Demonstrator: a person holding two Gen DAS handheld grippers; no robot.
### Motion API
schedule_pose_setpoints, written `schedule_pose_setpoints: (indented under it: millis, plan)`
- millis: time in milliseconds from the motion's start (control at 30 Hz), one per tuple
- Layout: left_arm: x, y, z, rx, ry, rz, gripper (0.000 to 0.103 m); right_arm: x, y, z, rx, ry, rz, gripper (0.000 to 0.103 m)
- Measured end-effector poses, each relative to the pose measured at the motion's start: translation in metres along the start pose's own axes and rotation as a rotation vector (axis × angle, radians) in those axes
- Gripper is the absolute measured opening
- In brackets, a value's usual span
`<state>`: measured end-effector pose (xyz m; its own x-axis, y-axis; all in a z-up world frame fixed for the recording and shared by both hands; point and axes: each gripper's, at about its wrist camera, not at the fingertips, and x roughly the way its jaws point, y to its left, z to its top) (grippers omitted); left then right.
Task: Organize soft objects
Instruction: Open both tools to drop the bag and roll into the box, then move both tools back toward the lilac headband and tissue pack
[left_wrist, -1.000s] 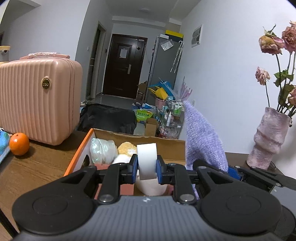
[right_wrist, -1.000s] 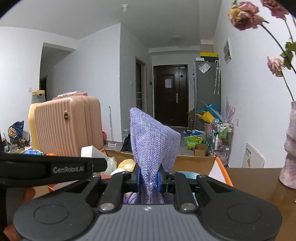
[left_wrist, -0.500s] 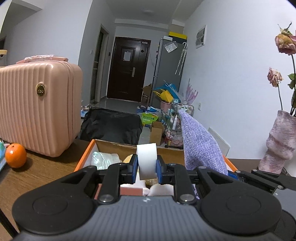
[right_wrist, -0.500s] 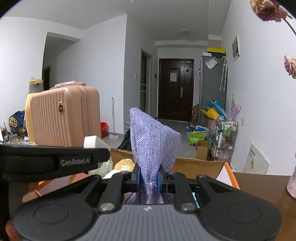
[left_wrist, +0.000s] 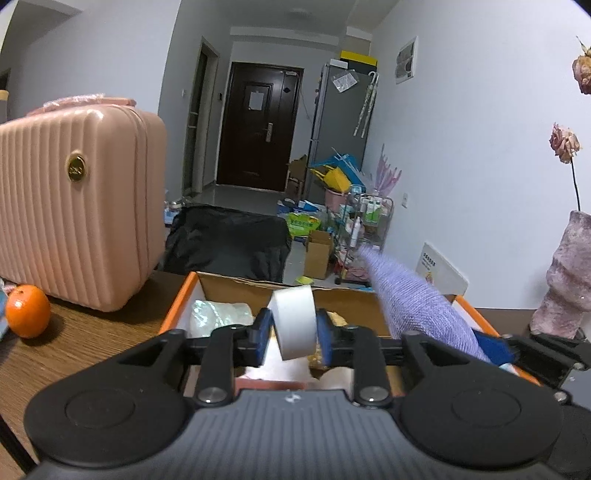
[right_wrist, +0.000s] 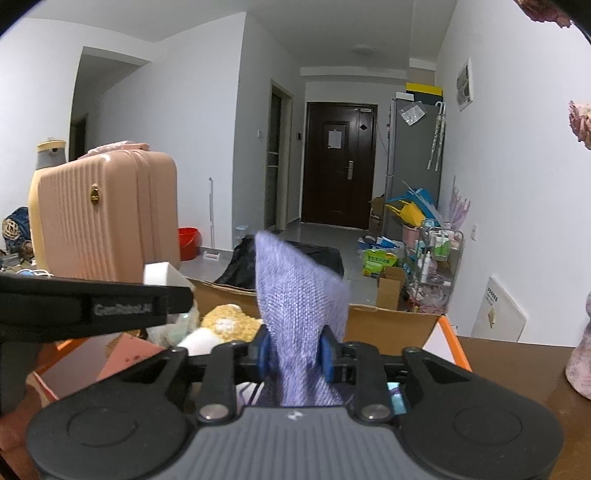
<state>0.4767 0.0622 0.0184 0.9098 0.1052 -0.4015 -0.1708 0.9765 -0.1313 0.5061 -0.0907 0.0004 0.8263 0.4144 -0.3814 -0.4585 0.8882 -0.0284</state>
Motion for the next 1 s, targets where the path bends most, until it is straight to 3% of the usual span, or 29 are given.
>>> schedule_pose_setpoints:
  millis: [67, 133, 200, 233, 400, 1000]
  plan:
    - [-0.002, 0.001, -0.001, 0.007, -0.012, 0.030, 0.065, -0.001, -0.003, 0.000, 0.010, -0.004, -0.018, 0.045]
    - [-0.006, 0.001, -0.001, 0.004, -0.031, 0.062, 0.084, -0.003, -0.006, 0.000, 0.023, -0.010, -0.033, 0.056]
    - [-0.010, 0.001, -0.001, 0.011, -0.049, 0.076, 0.092, -0.005, -0.009, 0.000, 0.033, -0.020, -0.045, 0.077]
    - [-0.011, 0.001, 0.000, 0.009, -0.053, 0.083, 0.103, -0.007, -0.010, -0.001, 0.035, -0.026, -0.050, 0.082]
    - [-0.014, 0.002, 0.001, -0.011, -0.054, 0.087, 0.103, -0.012, -0.015, -0.003, 0.053, -0.038, -0.074, 0.103]
    - [-0.021, 0.005, -0.003, 0.000, -0.071, 0.097, 0.103, -0.032, -0.025, -0.011, 0.080, -0.067, -0.084, 0.103]
